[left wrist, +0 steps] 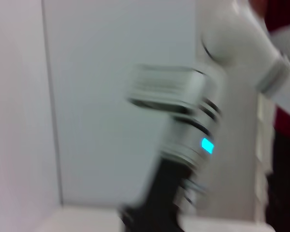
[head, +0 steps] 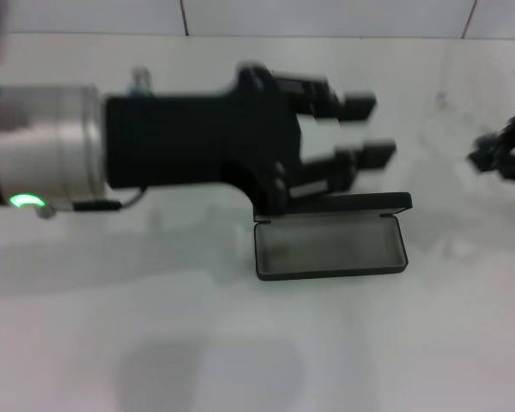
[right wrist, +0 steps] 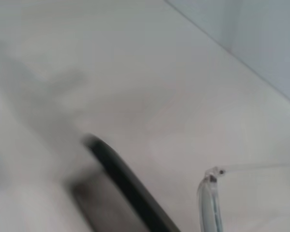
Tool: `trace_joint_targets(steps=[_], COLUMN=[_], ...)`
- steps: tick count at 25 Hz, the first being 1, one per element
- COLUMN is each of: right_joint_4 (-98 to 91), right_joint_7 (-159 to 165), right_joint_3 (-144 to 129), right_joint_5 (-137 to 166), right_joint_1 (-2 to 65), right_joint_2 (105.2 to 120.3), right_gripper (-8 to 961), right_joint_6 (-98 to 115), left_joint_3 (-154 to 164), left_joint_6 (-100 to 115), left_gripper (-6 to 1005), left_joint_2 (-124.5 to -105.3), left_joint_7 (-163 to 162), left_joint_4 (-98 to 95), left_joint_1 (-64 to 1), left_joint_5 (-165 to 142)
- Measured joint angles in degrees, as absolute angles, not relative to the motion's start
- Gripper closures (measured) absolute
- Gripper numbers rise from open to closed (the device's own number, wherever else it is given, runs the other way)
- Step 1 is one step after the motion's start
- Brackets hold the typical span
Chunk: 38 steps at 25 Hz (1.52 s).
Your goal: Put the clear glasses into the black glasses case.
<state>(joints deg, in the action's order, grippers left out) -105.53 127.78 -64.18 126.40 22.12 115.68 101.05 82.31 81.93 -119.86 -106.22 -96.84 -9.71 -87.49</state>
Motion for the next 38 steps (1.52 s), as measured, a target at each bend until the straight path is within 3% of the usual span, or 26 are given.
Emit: trace_joint_targets(steps=[8, 9, 15, 38], right_joint_4=[-101.48, -100.09, -93.36, -84.13], right_joint_7=[104.86, 102.22, 88.94, 78.25], right_joint_3=[-68.43, -69.55, -73.81, -71.63], right_joint_5=[100.01, 98.56, 91.35, 78.70], right_joint_1=[14.54, 14.49, 14.56, 18.48], right_joint_2=[115.95, 115.95, 115.93, 115.66], right_gripper=[835, 835, 834, 834], right_joint_6=[102.30, 102.36, 101.72, 101.63], left_joint_3=[78.29, 78.25, 78.02, 76.72], left_joint_6=[84.19, 84.78, 88.79, 95.37], left_gripper=[607, 607, 820, 916], left_joint_2=[-119.76, -119.77, -119.78, -119.54], left_joint_7=[-96.33, -95.55, -91.58, -86.75], left_joint_4=[-91.06, -90.19, -81.61, -65.04], left_joint_1=[-9.78, -9.94, -12.41, -18.42], left_joint_5=[-66.61, -65.27, -58.78, -58.87])
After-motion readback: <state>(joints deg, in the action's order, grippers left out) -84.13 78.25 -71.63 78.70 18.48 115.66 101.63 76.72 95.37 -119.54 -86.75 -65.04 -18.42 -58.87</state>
